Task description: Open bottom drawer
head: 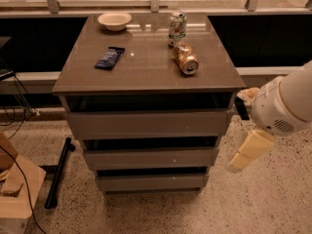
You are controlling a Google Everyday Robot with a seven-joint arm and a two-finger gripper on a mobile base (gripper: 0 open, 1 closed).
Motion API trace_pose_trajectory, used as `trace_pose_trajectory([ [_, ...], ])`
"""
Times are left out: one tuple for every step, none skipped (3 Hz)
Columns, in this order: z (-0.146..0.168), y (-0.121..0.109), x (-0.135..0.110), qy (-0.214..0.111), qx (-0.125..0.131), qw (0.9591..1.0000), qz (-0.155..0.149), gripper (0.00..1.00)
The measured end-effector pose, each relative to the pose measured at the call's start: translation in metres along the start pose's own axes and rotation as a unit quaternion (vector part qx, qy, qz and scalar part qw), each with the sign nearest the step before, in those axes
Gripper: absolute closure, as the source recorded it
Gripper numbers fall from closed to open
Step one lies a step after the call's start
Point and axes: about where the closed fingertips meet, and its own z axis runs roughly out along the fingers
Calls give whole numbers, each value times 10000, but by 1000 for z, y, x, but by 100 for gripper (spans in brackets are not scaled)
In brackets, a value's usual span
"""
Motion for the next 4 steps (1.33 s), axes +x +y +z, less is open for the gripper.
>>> trace_pose_trajectory([
  [-1,-2,-2,2,64,10000,-14,0],
  [13,3,1,289,36,9996,-5,0],
  [50,16,14,233,-91,9996,158,0],
  [98,30,24,-117,-165,9992,345,0],
])
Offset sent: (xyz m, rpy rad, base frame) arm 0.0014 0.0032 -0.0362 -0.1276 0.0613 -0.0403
